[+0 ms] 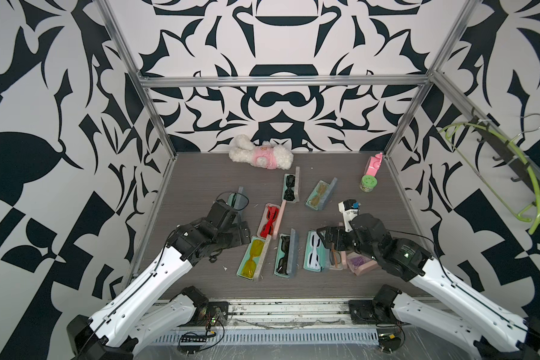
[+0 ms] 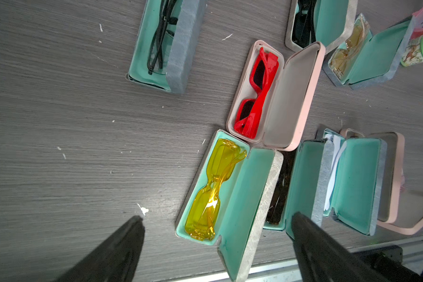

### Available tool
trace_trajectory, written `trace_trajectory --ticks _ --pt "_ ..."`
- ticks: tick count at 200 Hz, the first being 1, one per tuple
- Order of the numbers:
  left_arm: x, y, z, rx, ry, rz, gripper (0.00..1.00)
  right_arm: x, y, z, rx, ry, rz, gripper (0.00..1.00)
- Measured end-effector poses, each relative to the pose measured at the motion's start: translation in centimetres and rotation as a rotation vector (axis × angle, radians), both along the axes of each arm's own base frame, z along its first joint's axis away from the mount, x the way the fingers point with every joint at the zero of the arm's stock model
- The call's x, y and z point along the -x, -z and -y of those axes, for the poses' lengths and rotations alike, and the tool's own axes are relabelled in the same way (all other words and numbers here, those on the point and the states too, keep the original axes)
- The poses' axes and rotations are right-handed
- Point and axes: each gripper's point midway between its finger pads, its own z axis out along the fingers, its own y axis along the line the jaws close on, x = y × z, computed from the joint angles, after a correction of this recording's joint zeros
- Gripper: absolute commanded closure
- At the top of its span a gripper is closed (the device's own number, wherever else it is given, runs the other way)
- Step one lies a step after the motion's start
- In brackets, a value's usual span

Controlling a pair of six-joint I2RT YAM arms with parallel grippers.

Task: Close the glasses case
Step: Adjust the glasses case at the center of the board.

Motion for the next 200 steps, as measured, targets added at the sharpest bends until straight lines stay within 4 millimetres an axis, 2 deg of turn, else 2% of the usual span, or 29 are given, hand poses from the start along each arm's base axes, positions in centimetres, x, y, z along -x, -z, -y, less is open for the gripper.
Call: trace_trajectory --ticks 17,43,93,122,127,166,200 --pt "0.6 0.7 0.1 -0.004 0.0 -0.015 0.01 0.3 0.8 -0.9 0.031 -0.015 -0.017 0.1" --pt "1.4 2.0 0.0 -0.01 -0.011 -0.045 0.02 1.2 1.7 -3.2 0.088 -0.077 -0.03 0.1" --pt "2.4 3.7 -0.4 -0.022 -0.026 -0.092 0.12 2.4 2.0 -7.5 0.115 -0.157 -0.02 0.11" --pt "2.9 5.1 -0.3 -0.036 -0.028 -0.132 0.14 3.4 2.7 -10.2 0.114 -0.206 -0.025 0.11" --pt "3.0 5.4 -0.3 -0.04 -0.03 -0.14 0.19 3.6 2.9 -10.7 0.113 -0.215 -0.026 0.11" --pt "4.1 8.1 -0.6 -0.061 -0.043 -0.204 0.27 4.9 4.1 -14.7 0.084 -0.271 -0.063 0.13" --pt "4.4 9.6 -0.8 -0.067 -0.072 -0.231 0.36 5.3 5.6 -18.1 0.039 -0.295 -0.126 0.22"
